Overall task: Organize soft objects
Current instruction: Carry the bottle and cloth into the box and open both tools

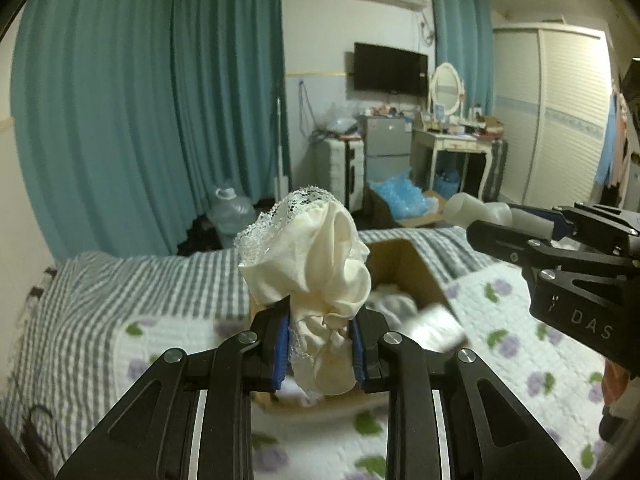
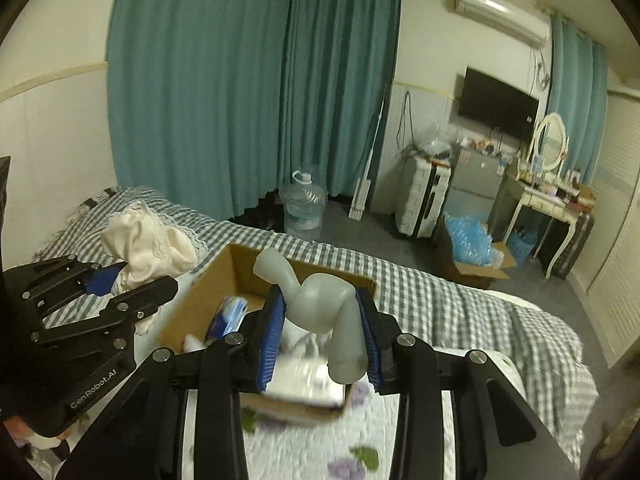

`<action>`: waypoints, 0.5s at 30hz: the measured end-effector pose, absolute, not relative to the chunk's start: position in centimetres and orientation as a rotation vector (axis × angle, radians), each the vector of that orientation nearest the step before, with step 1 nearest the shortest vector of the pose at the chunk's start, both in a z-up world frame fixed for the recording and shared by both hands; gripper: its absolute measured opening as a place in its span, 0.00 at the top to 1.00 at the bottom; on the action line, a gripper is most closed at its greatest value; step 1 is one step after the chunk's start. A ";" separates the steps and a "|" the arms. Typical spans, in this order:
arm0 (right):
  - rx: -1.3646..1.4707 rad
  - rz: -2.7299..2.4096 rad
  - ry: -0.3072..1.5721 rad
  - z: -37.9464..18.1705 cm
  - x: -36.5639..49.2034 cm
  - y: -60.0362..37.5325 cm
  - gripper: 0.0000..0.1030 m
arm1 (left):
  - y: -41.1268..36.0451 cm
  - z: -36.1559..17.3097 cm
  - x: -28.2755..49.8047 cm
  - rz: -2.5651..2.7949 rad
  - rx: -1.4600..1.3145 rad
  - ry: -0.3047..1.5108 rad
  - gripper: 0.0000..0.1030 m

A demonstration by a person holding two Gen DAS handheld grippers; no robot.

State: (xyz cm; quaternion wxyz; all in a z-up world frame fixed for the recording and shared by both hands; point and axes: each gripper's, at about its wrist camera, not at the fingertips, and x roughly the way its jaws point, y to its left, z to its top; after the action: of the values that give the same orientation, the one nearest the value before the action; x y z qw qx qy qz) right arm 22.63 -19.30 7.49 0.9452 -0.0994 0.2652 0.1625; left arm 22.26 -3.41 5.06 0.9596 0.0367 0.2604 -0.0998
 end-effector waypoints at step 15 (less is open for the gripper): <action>-0.131 0.353 0.710 -2.2 36.3 -17.9 0.43 | -5.1 -3.3 34.2 -0.288 0.206 0.637 0.30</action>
State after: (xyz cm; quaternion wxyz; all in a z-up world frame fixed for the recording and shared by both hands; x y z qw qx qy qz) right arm 36.35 -17.86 -2.19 0.9204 -0.0636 0.3454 0.1717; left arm 34.18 -5.12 -3.35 0.9343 0.1010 0.3117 -0.1407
